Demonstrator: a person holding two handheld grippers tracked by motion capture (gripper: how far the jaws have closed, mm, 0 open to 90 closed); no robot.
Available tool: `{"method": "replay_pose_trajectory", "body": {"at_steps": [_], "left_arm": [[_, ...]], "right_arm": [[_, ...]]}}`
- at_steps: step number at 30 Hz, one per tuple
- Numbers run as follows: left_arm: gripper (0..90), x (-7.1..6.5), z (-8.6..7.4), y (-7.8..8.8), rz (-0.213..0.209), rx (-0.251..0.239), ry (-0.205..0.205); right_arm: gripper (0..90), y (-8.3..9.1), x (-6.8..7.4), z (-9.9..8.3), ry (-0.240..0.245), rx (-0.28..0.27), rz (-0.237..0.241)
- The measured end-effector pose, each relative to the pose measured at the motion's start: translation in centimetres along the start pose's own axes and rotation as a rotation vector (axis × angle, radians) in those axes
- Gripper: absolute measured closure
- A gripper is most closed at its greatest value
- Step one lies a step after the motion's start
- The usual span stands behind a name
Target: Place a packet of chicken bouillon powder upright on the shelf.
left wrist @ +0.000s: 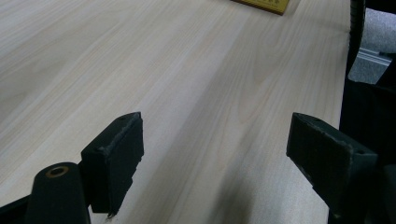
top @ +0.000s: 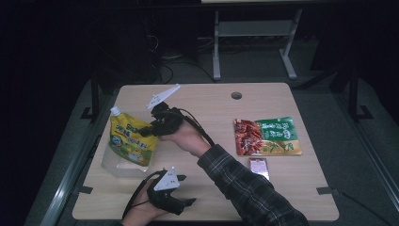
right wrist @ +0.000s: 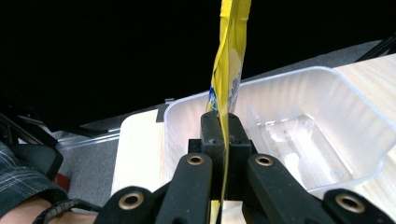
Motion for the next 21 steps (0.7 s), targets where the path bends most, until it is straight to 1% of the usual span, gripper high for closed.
{"method": "replay_pose_trajectory", "body": {"at_steps": [3,4,8,10,11,12,14,21], "left_arm": [[18.4,0.0,0.0,0.0,-0.002,0.002,-0.001],[18.4,0.0,0.0,0.0,-0.002,0.002,-0.001],[18.4,0.0,0.0,0.0,-0.005,0.004,-0.004],[18.4,-0.1,0.0,-0.1,-0.007,0.004,-0.002],[18.4,-0.1,-0.1,-0.1,-0.011,0.002,0.009],[18.4,-0.1,-0.1,-0.2,-0.011,0.002,0.012],[18.4,-0.1,-0.1,-0.1,-0.01,0.006,0.009],[18.4,0.0,-0.1,-0.1,-0.009,0.01,0.011]], "right_arm": [[90.0,-0.3,0.0,-0.3,-0.002,0.007,0.009],[90.0,-0.4,0.1,-0.3,-0.011,0.008,0.011],[90.0,-1.1,0.2,-0.5,0.002,0.038,0.014],[90.0,-1.3,0.2,-0.6,0.004,0.046,0.014],[89.9,-1.4,0.2,-0.5,0.0,0.047,0.015],[89.7,-1.5,0.2,-0.5,0.005,0.051,0.017],[88.8,-1.7,0.2,-0.5,-0.002,0.056,0.018],[87.3,-2.6,0.3,-0.3,0.012,0.082,0.03]]}}
Point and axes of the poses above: each handheld gripper's, and its own axes: y roughly backward along the jaws, z roughly out of its top, x roughly to its left, the point moved 4 cm from there along -y, roughly forward along the jaws, and after that the axes turned 15 degrees about y, right-handed, at the moved point
